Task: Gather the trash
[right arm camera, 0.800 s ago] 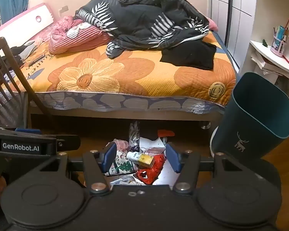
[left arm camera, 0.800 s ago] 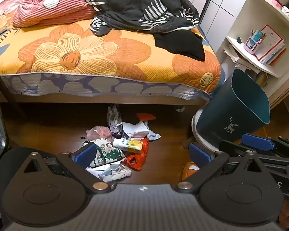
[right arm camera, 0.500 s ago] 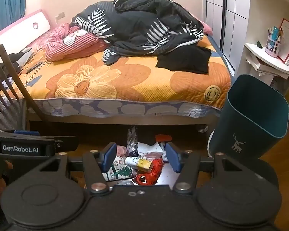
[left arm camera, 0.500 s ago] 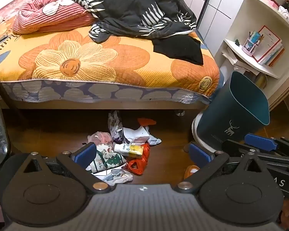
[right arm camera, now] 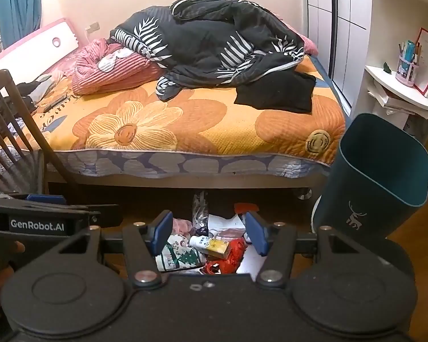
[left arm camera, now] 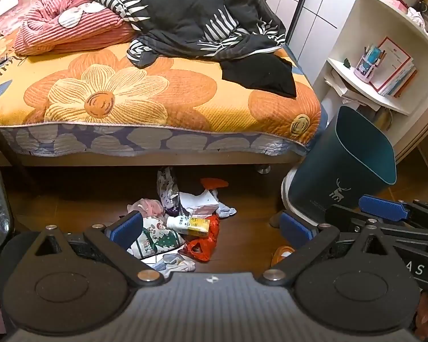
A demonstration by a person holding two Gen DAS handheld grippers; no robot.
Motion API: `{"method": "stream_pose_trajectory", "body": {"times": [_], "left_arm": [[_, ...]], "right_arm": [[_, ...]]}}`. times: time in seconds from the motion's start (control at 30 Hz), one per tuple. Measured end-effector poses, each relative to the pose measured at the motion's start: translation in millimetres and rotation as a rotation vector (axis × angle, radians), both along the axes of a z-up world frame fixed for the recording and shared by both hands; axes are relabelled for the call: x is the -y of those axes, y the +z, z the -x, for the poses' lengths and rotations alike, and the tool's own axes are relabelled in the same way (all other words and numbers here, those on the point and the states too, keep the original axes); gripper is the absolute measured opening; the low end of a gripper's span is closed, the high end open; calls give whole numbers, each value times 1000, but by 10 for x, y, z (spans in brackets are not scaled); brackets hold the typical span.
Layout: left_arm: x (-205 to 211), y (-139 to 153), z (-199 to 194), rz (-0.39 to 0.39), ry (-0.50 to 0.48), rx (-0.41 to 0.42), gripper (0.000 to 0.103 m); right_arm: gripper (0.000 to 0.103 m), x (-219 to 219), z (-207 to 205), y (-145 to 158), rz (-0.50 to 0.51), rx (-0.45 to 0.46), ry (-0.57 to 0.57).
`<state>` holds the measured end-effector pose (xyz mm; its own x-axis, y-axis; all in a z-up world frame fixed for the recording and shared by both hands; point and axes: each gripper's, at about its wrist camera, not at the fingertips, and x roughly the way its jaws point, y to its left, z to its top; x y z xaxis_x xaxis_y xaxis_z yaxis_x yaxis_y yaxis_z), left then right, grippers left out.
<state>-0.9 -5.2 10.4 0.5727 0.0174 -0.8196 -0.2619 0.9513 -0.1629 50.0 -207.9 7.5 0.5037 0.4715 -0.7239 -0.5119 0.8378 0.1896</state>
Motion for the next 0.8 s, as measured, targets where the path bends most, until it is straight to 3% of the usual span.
{"method": "stream_pose_trajectory", "body": {"times": [0.8], "left_arm": [[-54, -11, -44, 1, 4, -2, 103]], "right_arm": [[57, -12, -11, -75, 5, -9, 5]]}}
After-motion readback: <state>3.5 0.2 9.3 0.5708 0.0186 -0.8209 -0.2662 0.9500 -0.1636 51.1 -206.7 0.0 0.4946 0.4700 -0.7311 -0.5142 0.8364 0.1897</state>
